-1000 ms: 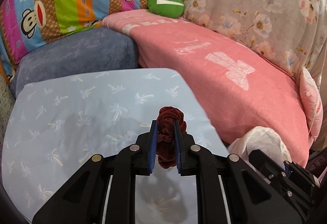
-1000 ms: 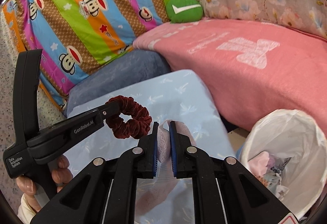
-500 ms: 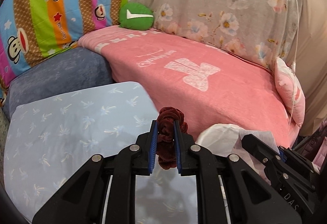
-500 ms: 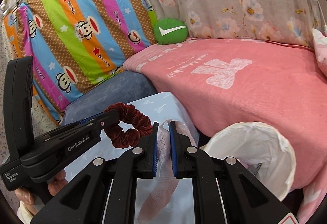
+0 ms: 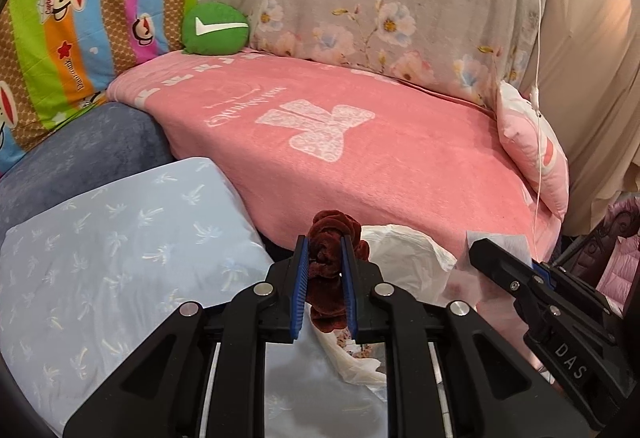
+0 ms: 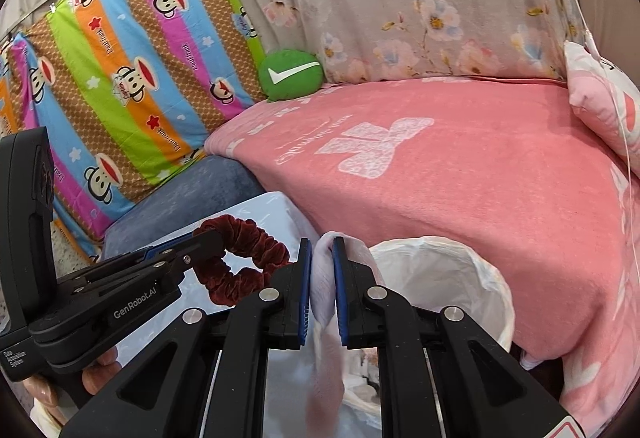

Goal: Collect trash

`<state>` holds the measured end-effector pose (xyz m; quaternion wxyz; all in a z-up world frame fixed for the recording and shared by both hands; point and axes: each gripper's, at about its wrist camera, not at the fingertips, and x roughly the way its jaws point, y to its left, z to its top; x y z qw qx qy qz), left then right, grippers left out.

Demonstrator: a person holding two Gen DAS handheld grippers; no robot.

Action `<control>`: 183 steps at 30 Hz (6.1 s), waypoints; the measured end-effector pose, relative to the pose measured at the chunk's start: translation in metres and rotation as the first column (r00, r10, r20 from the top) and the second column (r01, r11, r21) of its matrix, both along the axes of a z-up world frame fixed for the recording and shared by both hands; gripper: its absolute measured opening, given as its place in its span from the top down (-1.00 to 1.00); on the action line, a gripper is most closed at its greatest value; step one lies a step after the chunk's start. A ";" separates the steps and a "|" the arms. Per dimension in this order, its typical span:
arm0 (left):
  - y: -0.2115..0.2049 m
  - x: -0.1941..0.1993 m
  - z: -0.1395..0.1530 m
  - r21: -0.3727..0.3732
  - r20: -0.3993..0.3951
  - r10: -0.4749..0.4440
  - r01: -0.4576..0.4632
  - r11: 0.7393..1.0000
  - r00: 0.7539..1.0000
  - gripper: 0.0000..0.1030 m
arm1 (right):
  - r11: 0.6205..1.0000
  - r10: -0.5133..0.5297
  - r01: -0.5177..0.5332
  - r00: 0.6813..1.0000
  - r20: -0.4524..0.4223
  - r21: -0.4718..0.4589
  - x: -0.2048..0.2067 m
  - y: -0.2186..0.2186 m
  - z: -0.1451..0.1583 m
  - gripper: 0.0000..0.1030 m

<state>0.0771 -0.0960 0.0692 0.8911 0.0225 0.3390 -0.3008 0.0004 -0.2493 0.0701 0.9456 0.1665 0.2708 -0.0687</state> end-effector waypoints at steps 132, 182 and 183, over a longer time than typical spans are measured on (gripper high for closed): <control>0.020 -0.080 -0.058 0.229 0.014 0.246 -0.243 0.943 0.969 -0.81 | 0.962 -0.127 0.057 0.959 -0.254 -0.266 -0.085 0.029 -0.059 -0.65; 0.023 -0.088 -0.049 0.216 0.008 0.248 -0.244 0.945 0.969 -0.81 | 0.964 -0.134 0.077 0.967 -0.217 -0.254 -0.097 0.034 -0.047 -0.65; 0.023 -0.089 -0.049 0.216 0.008 0.248 -0.244 0.945 0.969 -0.81 | 0.964 -0.134 0.076 0.967 -0.216 -0.255 -0.097 0.034 -0.047 -0.66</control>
